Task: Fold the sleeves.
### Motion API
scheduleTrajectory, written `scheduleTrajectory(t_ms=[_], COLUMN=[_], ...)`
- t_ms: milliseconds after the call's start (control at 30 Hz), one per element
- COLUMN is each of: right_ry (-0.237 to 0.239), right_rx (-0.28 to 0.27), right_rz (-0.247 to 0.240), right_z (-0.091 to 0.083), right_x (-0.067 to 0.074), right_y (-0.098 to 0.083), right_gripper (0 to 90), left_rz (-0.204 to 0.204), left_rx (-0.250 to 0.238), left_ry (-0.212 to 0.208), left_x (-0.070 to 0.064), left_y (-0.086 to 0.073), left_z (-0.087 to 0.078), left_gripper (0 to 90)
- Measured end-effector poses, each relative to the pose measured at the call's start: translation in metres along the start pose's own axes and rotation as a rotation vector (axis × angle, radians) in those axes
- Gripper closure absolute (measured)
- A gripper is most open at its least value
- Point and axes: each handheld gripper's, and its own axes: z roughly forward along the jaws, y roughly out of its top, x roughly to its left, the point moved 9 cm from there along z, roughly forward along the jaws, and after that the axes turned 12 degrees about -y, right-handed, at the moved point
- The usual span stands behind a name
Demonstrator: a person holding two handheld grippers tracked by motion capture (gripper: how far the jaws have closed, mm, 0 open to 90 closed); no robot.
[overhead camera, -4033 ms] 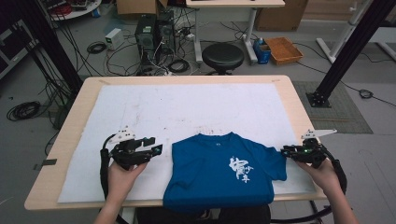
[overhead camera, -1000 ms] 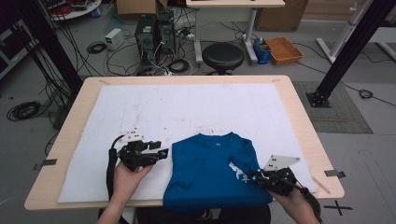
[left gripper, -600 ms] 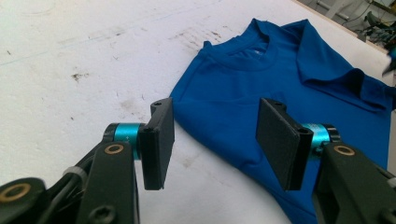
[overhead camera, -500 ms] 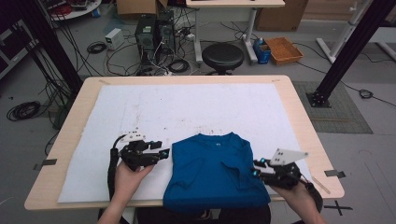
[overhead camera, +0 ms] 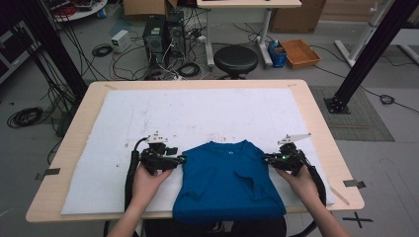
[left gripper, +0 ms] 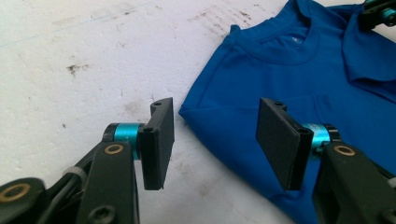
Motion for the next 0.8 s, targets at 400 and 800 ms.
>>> scheduleTrajectory(t_ms=[400,800], right_ry=[-0.105,-0.078], right_rx=[-0.028,-0.274], right_rz=[0.049,0.043], right_z=[-0.006,-0.047], right_x=[-0.025,-0.038], right_y=[0.001,0.059], right_gripper=[77.5,48.5], left_rz=[0.009,0.09], left_rx=[-0.017,-0.118], left_ry=[-0.004,-0.002], left_x=[0.0,-0.009], left_y=[0.003,0.047], left_z=[-0.003,-0.024], left_gripper=[46.8,46.8])
